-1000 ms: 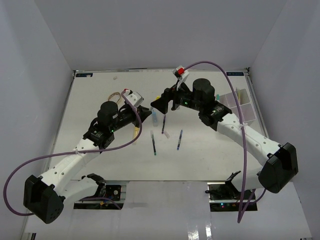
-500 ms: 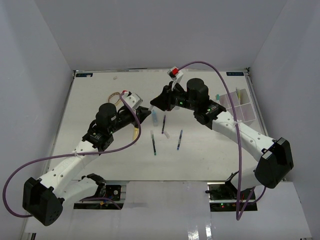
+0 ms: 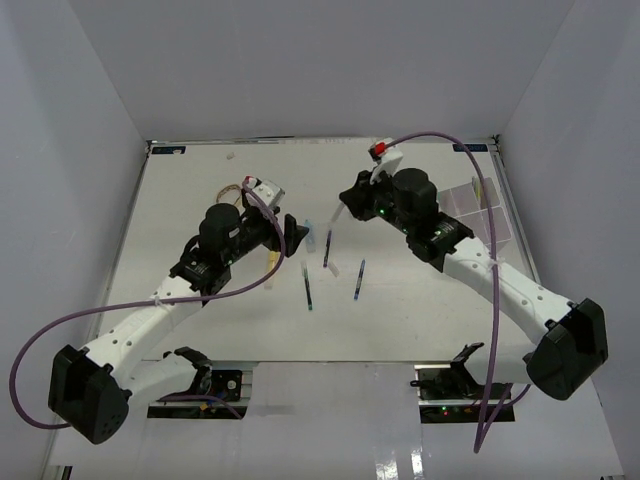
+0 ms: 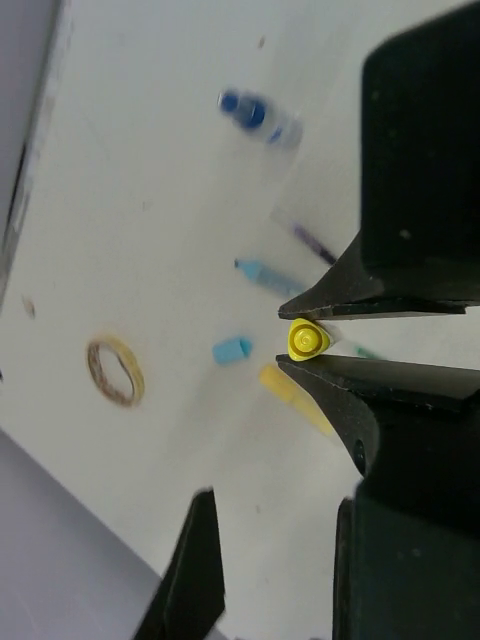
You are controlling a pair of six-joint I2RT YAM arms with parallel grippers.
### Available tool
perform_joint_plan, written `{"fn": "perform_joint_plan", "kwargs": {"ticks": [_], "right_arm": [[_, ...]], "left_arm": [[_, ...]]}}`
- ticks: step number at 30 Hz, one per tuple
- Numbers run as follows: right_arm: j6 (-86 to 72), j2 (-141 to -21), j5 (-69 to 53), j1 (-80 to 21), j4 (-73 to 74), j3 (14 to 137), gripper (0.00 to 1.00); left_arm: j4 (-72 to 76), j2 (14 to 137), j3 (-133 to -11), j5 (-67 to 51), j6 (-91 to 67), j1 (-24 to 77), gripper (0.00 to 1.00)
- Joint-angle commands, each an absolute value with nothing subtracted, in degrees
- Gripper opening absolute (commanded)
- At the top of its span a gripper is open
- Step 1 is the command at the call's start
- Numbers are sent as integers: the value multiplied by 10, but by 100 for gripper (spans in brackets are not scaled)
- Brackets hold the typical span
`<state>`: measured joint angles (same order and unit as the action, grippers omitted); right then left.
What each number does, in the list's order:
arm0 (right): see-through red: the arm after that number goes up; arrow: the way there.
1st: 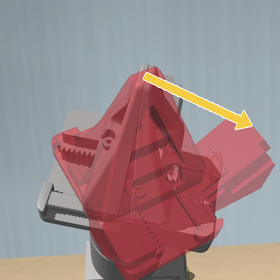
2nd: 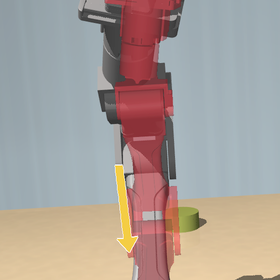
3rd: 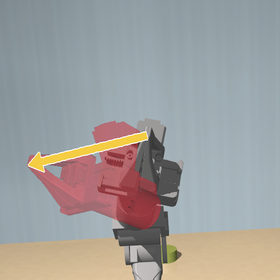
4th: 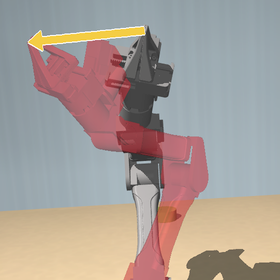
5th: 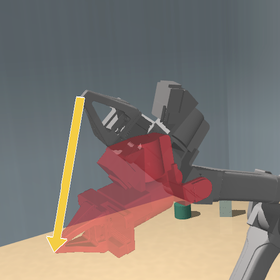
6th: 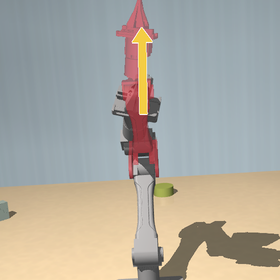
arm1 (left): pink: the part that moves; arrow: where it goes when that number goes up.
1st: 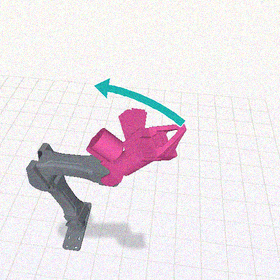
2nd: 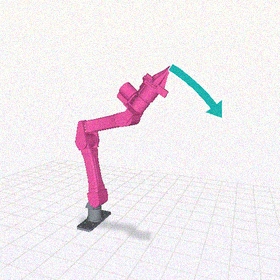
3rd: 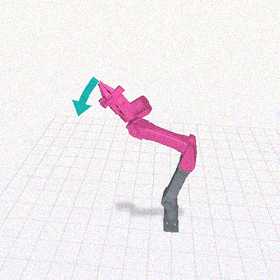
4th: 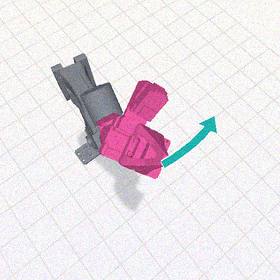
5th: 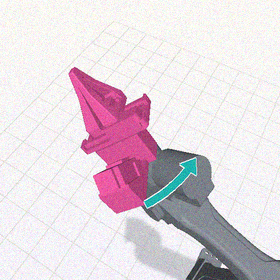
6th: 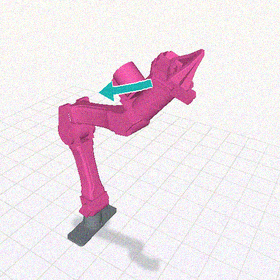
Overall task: Sort the stationery into containers
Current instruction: Place the pen in the storage box.
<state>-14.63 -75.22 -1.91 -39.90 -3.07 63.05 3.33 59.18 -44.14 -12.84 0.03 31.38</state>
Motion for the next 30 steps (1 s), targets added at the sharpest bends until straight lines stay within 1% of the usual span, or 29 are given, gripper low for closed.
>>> {"fn": "perform_joint_plan", "kwargs": {"ticks": [1, 2, 3, 7, 10, 13, 22, 26, 28, 29, 30], "right_arm": [[-99, -694, 179, -346, -4, 609, 8], [-87, -686, 196, -330, -2, 601, 8], [-82, -679, 211, -313, -2, 592, 8], [-65, -670, 257, -200, -4, 555, 8], [-58, -700, 266, -143, -10, 554, 8], [-56, -735, 258, -111, -30, 556, 8], [-43, -848, 244, -84, -58, 599, 8], [-53, -875, 227, -82, -57, 605, 8], [-59, -880, 221, -82, -56, 600, 12], [-60, -881, 219, -83, -55, 599, 18], [-61, -881, 219, -82, -54, 599, 21]], "left_arm": [[-3, 613, -475, -34, -34, 316, 98], [-20, 618, -482, -14, -41, 316, 98], [-30, 624, -488, 39, -54, 315, 98], [-96, 670, -519, 132, -82, 310, 98], [-112, 685, -530, 138, -90, 304, 98], [-117, 694, -529, 143, -91, 304, 98], [-115, 695, -527, 155, -80, 304, 98], [-116, 699, -527, 158, -76, 304, 98], [-116, 700, -527, 158, -76, 304, 98], [-116, 701, -527, 157, -76, 304, 98], [-116, 701, -527, 156, -76, 304, 98]]}}
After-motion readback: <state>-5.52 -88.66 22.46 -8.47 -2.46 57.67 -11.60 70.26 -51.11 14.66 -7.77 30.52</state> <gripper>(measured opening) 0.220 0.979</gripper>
